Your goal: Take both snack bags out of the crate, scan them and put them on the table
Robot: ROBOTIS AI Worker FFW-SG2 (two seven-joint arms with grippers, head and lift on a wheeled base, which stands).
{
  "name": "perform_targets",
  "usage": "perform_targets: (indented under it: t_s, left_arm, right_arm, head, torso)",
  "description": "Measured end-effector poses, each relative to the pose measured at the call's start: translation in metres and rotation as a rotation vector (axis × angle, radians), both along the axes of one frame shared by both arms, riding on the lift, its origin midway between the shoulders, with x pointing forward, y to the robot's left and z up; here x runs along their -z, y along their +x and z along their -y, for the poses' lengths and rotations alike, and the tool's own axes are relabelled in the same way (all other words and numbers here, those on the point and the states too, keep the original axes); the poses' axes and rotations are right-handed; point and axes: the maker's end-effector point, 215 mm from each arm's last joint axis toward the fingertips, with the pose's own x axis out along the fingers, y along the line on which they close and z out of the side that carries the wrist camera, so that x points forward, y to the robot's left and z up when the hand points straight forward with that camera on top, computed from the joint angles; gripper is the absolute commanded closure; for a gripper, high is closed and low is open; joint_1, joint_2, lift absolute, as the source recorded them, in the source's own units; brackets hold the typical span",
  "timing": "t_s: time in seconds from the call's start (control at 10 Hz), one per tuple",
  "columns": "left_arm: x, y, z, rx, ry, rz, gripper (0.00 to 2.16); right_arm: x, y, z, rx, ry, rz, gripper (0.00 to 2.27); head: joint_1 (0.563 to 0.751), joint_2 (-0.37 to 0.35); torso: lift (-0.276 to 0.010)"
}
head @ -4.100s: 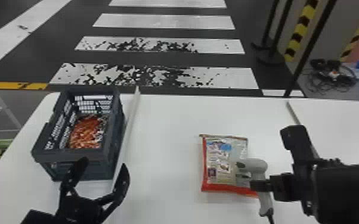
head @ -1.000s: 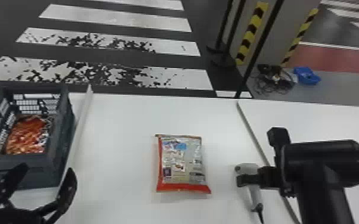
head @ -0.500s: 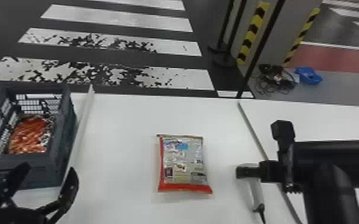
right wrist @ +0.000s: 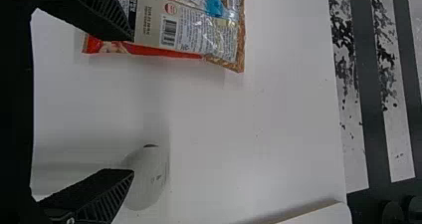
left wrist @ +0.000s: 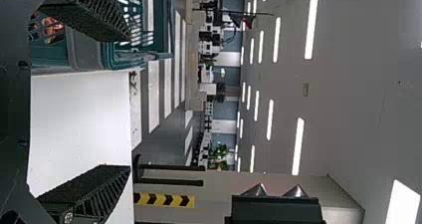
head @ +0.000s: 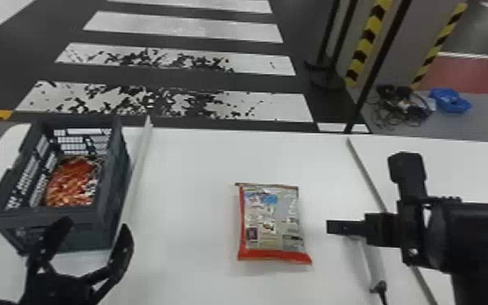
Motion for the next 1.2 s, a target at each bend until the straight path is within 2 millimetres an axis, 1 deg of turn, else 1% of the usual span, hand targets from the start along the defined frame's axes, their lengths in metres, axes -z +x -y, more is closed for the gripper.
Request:
perform_targets:
  t_s: [0.1, 0.3, 0.6, 0.8, 0.9, 1.2]
  left_arm:
    - [0.001, 0.000, 0.000, 0.000, 0.000, -0.002, 0.08]
    - [0.001, 0.000, 0.000, 0.001, 0.001, -0.004, 0.08]
    - [0.002, 0.000, 0.000, 0.000, 0.000, -0.005, 0.08]
    - [0.002, 0.000, 0.000, 0.000, 0.000, -0.006, 0.08]
    - [0.003, 0.000, 0.000, 0.000, 0.000, -0.007, 0.08]
    - [0.004, -0.001, 0.001, 0.000, 0.001, -0.009, 0.08]
  right_arm:
    - [0.000, -0.006, -0.015, -0.023, 0.043, 0.004, 0.06]
    - [0.002, -0.013, -0.031, -0.044, 0.122, -0.001, 0.04]
    - [0.025, -0.026, -0.043, -0.054, 0.192, -0.060, 0.04]
    - [0.045, -0.037, -0.057, -0.058, 0.263, -0.116, 0.04]
    - [0.051, -0.041, -0.064, -0.059, 0.299, -0.137, 0.04]
    - [0.062, -0.043, -0.077, -0.058, 0.387, -0.178, 0.04]
  head:
    - [0.695, -0.075]
    - [0.695, -0.053]
    - [0.695, -0.035]
    - [0.695, -0.020]
    - [0.695, -0.010]
    - [0.695, 0.012]
  torso:
    - [-0.094]
    - [-0.094]
    - [-0.094]
    - [-0.094]
    - [-0.094]
    - [-0.094]
